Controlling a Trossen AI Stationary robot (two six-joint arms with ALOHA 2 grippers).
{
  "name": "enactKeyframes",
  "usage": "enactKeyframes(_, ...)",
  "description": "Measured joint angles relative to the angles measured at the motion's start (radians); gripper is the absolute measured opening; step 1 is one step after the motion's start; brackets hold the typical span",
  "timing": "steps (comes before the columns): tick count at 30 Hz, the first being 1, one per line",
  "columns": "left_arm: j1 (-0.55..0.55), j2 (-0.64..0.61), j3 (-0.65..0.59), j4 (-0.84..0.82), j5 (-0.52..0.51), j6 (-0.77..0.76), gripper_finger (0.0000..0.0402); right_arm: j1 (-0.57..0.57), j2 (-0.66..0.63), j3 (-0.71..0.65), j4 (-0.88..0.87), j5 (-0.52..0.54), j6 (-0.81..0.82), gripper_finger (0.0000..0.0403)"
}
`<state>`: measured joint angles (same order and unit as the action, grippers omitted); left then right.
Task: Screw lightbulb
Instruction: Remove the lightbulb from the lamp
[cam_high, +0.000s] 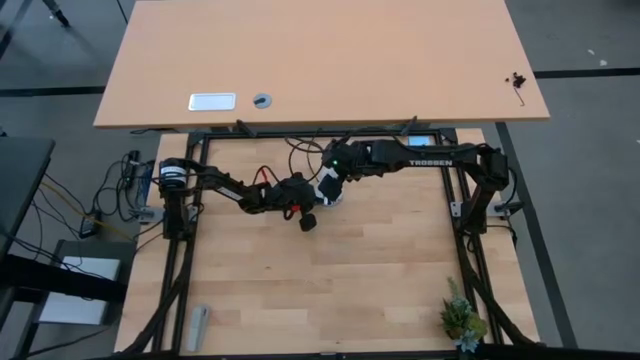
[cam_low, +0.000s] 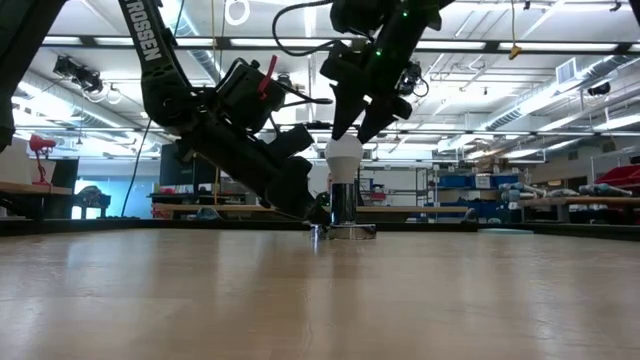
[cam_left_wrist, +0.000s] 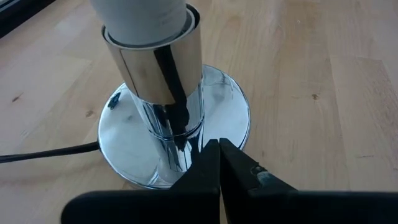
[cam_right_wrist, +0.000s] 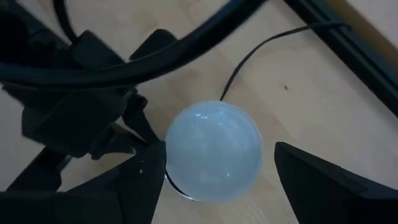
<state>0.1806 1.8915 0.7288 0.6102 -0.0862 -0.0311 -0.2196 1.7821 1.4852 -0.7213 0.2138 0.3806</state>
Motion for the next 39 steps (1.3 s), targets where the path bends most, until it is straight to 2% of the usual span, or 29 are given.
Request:
enactKeyframes(8, 0.000, 0.000, 0.000, 0.000, 0.000, 0.000, 0.0001, -0.046, 0.000, 0.000, 0.015, -0.124, -0.176, 0.0284)
enactKeyframes(15, 0.000, 0.000, 0.000, 0.001, 0.001, 0.000, 0.0001, -0.088, 0.000, 0.000, 0.021, -0.220, -0.627, 0.0277)
enactKeyframes(18, 0.000, 0.000, 0.000, 0.001, 0.001, 0.000, 0.0001, -0.095, 0.000, 0.000, 0.025, -0.241, -0.690, 0.0278)
enactKeyframes(23, 0.000, 0.000, 0.000, 0.000, 0.001, 0.000, 0.0001, -0.092, 0.000, 0.034, 0.001, -0.231, -0.509, 0.0282)
enactKeyframes(30, 0.000, 0.000, 0.000, -0.001, 0.001, 0.000, 0.0001, -0.077, 0.000, 0.084, -0.048, -0.212, -0.019, 0.0287)
enactKeyframes(35, 0.000, 0.000, 0.000, -0.001, 0.001, 0.000, 0.0001, -0.065, 0.000, 0.076, -0.068, -0.101, 0.025, 0.0287)
enactKeyframes(39, 0.000, 0.000, 0.000, -0.001, 0.001, 0.000, 0.0001, -0.055, 0.000, 0.060, -0.053, -0.091, 0.047, 0.0290)
